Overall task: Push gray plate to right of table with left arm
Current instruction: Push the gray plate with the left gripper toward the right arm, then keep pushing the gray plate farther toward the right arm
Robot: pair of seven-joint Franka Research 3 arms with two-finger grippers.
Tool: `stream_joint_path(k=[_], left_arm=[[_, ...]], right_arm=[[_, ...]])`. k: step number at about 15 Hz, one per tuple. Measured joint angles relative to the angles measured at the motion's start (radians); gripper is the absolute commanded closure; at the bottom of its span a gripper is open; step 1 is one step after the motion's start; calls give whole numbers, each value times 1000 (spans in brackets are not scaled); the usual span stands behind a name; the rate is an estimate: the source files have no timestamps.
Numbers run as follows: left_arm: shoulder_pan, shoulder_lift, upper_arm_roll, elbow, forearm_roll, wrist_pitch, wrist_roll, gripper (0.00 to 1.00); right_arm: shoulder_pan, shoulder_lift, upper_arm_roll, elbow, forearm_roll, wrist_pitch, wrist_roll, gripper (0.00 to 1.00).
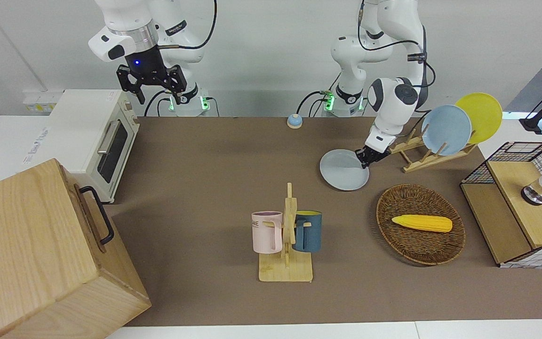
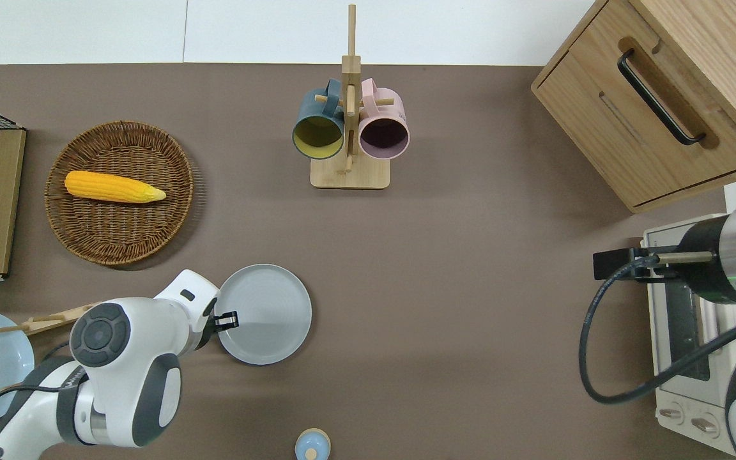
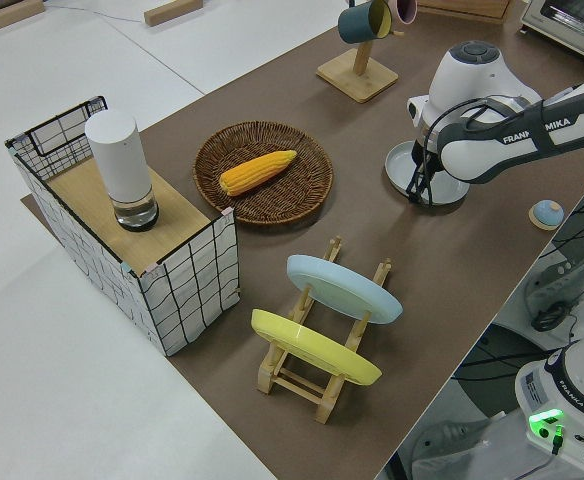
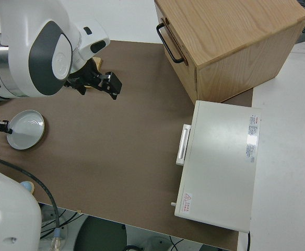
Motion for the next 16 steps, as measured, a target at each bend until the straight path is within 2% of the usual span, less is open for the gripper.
stream_joint_path(k=[4,8,12,16], left_arm=[[-1,-5,-111,-1,-12,-1,-149,994],[-1,-9,-190,-1,-26,-1,-261,994],[-16,-9,-223,-1,-81,-1,-313,994],[-112,-9,-227,-1,-102,7,-407,996]], right_arm=[[0,0,0,0,0,0,0,5],[0,0,0,0,0,0,0,5],[0,0,0,0,0,0,0,5],[0,0,0,0,0,0,0,5]])
